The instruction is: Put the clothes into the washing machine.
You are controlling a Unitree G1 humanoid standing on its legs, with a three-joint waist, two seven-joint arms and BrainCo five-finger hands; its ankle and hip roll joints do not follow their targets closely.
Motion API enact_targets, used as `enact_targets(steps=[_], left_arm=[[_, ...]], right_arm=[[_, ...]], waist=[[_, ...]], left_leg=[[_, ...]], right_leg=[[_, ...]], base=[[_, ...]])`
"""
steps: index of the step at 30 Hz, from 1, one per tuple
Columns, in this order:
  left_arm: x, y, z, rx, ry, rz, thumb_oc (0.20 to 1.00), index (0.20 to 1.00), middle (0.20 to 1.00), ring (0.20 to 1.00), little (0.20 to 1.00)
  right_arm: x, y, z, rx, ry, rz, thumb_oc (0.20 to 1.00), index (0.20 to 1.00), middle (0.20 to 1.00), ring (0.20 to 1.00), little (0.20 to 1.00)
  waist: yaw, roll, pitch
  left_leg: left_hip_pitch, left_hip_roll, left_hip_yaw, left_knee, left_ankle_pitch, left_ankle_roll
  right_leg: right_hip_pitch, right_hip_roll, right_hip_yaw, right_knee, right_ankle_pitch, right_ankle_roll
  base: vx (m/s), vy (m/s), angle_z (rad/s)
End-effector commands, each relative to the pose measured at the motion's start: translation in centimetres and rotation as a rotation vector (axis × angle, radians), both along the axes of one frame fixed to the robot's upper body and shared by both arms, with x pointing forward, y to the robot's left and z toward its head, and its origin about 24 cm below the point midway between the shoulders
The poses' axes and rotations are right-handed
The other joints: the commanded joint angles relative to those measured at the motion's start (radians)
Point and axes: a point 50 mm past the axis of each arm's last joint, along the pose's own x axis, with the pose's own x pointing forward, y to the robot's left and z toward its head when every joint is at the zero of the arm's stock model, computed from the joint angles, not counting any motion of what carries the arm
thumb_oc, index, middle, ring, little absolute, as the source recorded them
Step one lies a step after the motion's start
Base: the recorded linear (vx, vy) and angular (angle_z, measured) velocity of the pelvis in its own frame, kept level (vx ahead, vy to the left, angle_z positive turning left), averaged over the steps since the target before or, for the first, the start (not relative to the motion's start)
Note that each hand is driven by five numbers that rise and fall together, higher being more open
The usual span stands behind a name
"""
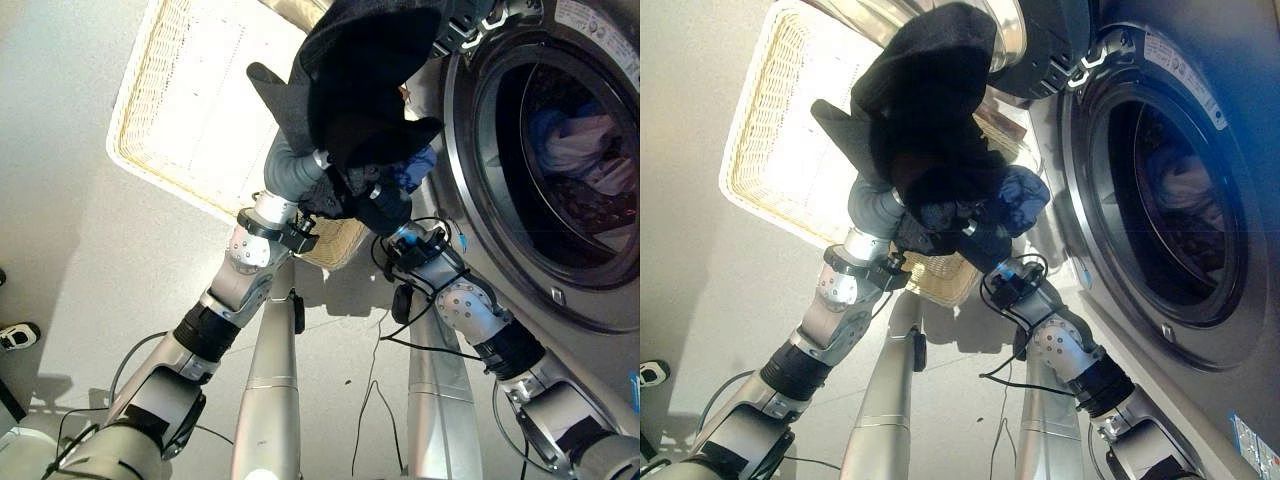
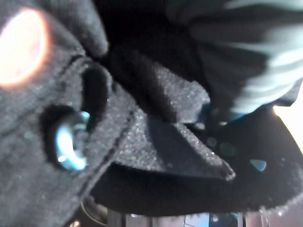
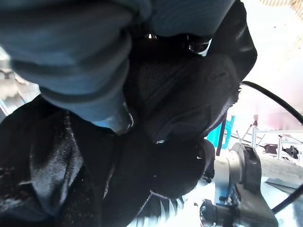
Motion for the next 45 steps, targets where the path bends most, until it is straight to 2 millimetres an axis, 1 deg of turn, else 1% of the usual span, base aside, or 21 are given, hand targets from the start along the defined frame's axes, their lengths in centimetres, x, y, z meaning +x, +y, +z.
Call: enact_targets(steps=[1, 2, 3, 4, 5, 6, 7, 12, 14, 16, 17, 18, 19, 20, 23, 28, 33, 39, 45], left_arm=[[-2.8, -2.8, 1.2, 0.001, -0.138, -0.136, 0.200, 0.200, 0.200, 0.200, 0.200], [-2.8, -2.8, 1.1, 0.005, -0.145, -0.090, 0.454, 0.454, 0.454, 0.454, 0.454], [-2.7, -2.7, 1.1, 0.006, -0.158, -0.032, 1.000, 1.000, 1.000, 1.000, 1.000], [-2.5, -2.7, 1.1, 0.027, -0.189, 0.075, 1.000, 1.000, 1.000, 1.000, 1.000], [-2.4, -2.8, 1.0, 0.035, -0.211, 0.137, 1.000, 1.000, 1.000, 1.000, 1.000], [-2.2, -2.5, 1.4, 0.056, -0.280, 0.254, 1.000, 1.000, 1.000, 1.000, 1.000], [-2.0, -2.2, 1.4, 0.064, -0.309, 0.321, 1.000, 1.000, 1.000, 1.000, 1.000], [-1.3, -0.7, 1.6, 0.148, -0.498, 0.608, 1.000, 1.000, 1.000, 1.000, 1.000], [-1.2, -0.2, 1.8, 0.157, -0.526, 0.657, 1.000, 1.000, 1.000, 1.000, 1.000], [-1.0, 0.2, 2.0, 0.161, -0.593, 0.756, 1.000, 1.000, 1.000, 1.000, 1.000], [-0.8, 0.5, 2.1, 0.148, -0.607, 0.805, 1.000, 1.000, 1.000, 1.000, 1.000], [-0.8, 0.5, 2.1, 0.148, -0.607, 0.805, 1.000, 1.000, 1.000, 1.000, 1.000], [-0.3, 1.1, 2.2, 0.142, -0.653, 0.923, 1.000, 1.000, 1.000, 1.000, 1.000], [-0.1, 1.7, 2.4, 0.109, -0.656, 0.988, 1.000, 1.000, 1.000, 1.000, 1.000], [0.4, 3.2, 2.6, 0.021, -0.654, 1.120, 1.000, 1.000, 1.000, 1.000, 1.000], [0.6, 4.4, 2.4, -0.094, -0.647, 1.233, 1.000, 1.000, 1.000, 1.000, 1.000], [0.9, 4.9, 2.4, -0.129, -0.616, 1.288, 1.000, 1.000, 1.000, 1.000, 1.000], [1.6, 6.3, 2.1, -0.154, -0.556, 1.362, 1.000, 1.000, 1.000, 1.000, 1.000], [2.3, 7.3, 1.7, -0.180, -0.429, 1.341, 1.000, 1.000, 1.000, 1.000, 1.000]], right_arm=[[-2.8, 2.6, 4.5, 0.134, -0.189, 0.152, 0.200, 0.200, 0.200, 0.200, 0.200], [-2.7, 2.5, 4.5, 0.139, -0.188, 0.147, 0.200, 0.200, 0.200, 0.200, 0.200], [-2.7, 2.4, 4.5, 0.143, -0.190, 0.139, 0.200, 0.200, 0.200, 0.200, 0.200], [-2.7, 2.3, 4.6, 0.155, -0.192, 0.124, 0.200, 0.200, 0.200, 0.200, 0.200], [-2.6, 2.1, 4.6, 0.163, -0.192, 0.115, 0.200, 0.200, 0.200, 0.200, 0.200], [-2.5, 1.8, 5.3, 0.173, -0.217, 0.093, 0.200, 0.200, 0.200, 0.200, 0.200], [-2.4, 1.4, 5.5, 0.183, -0.222, 0.079, 0.200, 0.200, 0.200, 0.200, 0.200], [-1.9, -0.4, 6.0, 0.225, -0.242, 0.025, 0.200, 0.200, 0.200, 0.200, 0.200], [-1.9, -0.8, 6.1, 0.236, -0.245, 0.018, 0.200, 0.200, 0.200, 0.200, 0.200], [-1.8, -1.2, 6.1, 0.245, -0.253, 0.007, 0.200, 0.200, 0.200, 0.200, 0.200], [-1.8, -1.4, 6.1, 0.251, -0.256, 0.003, 0.200, 0.200, 0.200, 0.200, 0.200], [-1.8, -1.4, 6.1, 0.251, -0.256, 0.003, 0.200, 0.200, 0.200, 0.200, 0.200], [-1.8, -1.6, 6.1, 0.262, -0.262, -0.001, 0.200, 0.200, 0.200, 0.200, 0.200], [-1.8, -1.8, 6.2, 0.273, -0.266, -0.003, 0.200, 0.200, 0.200, 0.200, 0.200], [-1.8, -2.1, 6.3, 0.295, -0.276, -0.017, 0.200, 0.200, 0.200, 0.200, 0.200], [-1.9, -2.0, 6.6, 0.318, -0.282, -0.034, 0.200, 0.200, 0.200, 0.200, 0.200], [-1.9, -2.1, 7.0, 0.340, -0.288, -0.055, 0.200, 0.200, 0.200, 0.200, 0.200], [-1.5, -3.2, 6.9, 0.390, -0.279, -0.101, 0.200, 0.200, 0.200, 0.200, 0.200], [-0.8, -4.3, 6.4, 0.400, -0.257, -0.149, 0.200, 0.200, 0.200, 0.200, 0.200]], waist=[[-0.010, 0.005, -0.015], [-0.009, 0.005, -0.015], [-0.008, 0.006, -0.015], [-0.008, 0.007, -0.015], [-0.007, 0.007, -0.015], [-0.008, 0.007, -0.015], [-0.006, 0.008, -0.015], [0.001, 0.013, -0.015], [0.002, 0.013, -0.015], [0.002, 0.014, -0.015], [0.002, 0.014, -0.015], [0.002, 0.014, -0.015], [0.002, 0.014, -0.015], [0.003, 0.013, -0.015], [0.005, 0.012, -0.015], [0.011, 0.011, -0.015], [0.013, 0.010, -0.015], [0.009, 0.008, -0.015], [0.002, 0.007, -0.015]], left_leg=[[-0.021, -0.117, 0.051, 0.136, -0.126, 0.092], [-0.016, -0.116, 0.050, 0.139, -0.133, 0.091], [-0.017, -0.116, 0.049, 0.140, -0.133, 0.091], [-0.017, -0.116, 0.048, 0.141, -0.133, 0.091], [-0.018, -0.116, 0.047, 0.143, -0.133, 0.090], [-0.052, -0.117, 0.051, 0.138, -0.099, 0.093], [-0.052, -0.116, 0.051, 0.139, -0.100, 0.092], [-0.053, -0.112, 0.049, 0.147, -0.104, 0.087], [-0.052, -0.111, 0.048, 0.147, -0.103, 0.086], [-0.053, -0.110, 0.047, 0.147, -0.104, 0.084], [-0.053, -0.108, 0.046, 0.148, -0.104, 0.084], [-0.053, -0.108, 0.046, 0.148, -0.104, 0.084], [-0.051, -0.105, 0.047, 0.147, -0.105, 0.083], [-0.052, -0.103, 0.046, 0.148, -0.106, 0.083], [-0.054, -0.100, 0.044, 0.150, -0.108, 0.080], [-0.055, -0.101, 0.038, 0.149, -0.108, 0.077], [-0.057, -0.101, 0.038, 0.145, -0.105, 0.073], [-0.052, -0.099, 0.041, 0.145, -0.106, 0.069], [-0.049, -0.094, 0.046, 0.144, -0.107, 0.064]], right_leg=[[0.081, 0.071, -0.075, -0.341, 0.266, 0.075], [0.086, 0.071, -0.073, -0.337, 0.259, 0.077], [0.086, 0.071, -0.073, -0.337, 0.259, 0.077], [0.084, 0.070, -0.073, -0.333, 0.258, 0.077], [0.084, 0.070, -0.073, -0.331, 0.257, 0.077], [0.056, 0.064, -0.083, -0.343, 0.288, 0.069], [0.056, 0.063, -0.084, -0.341, 0.286, 0.069], [0.057, 0.055, -0.089, -0.330, 0.276, 0.071], [0.058, 0.054, -0.090, -0.329, 0.277, 0.071], [0.056, 0.053, -0.090, -0.326, 0.275, 0.073], [0.055, 0.053, -0.089, -0.325, 0.275, 0.073], [0.055, 0.053, -0.089, -0.325, 0.275, 0.073], [0.056, 0.053, -0.088, -0.322, 0.272, 0.074], [0.054, 0.052, -0.088, -0.319, 0.271, 0.074], [0.051, 0.050, -0.088, -0.312, 0.266, 0.076], [0.049, 0.048, -0.093, -0.308, 0.265, 0.077], [0.047, 0.049, -0.093, -0.307, 0.264, 0.078], [0.050, 0.053, -0.090, -0.303, 0.263, 0.080], [0.052, 0.056, -0.086, -0.305, 0.264, 0.081]], base=[[0.05, -0.006, 0.00], [0.05, -0.005, 0.00], [0.00, 0.000, 0.00], [0.00, 0.000, 0.00], [-0.05, 0.008, 0.01], [-0.05, 0.008, 0.01], [-0.05, 0.009, 0.01], [0.00, 0.000, 0.00], [0.00, 0.000, 0.00], [0.00, 0.000, 0.00], [0.00, 0.000, 0.00], [0.00, 0.000, 0.00], [0.00, 0.000, 0.00], [0.00, 0.000, 0.00], [0.00, 0.000, 0.00], [0.00, 0.000, 0.00], [0.00, 0.000, 0.00], [0.00, 0.000, 0.00], [0.00, 0.000, 0.00]])
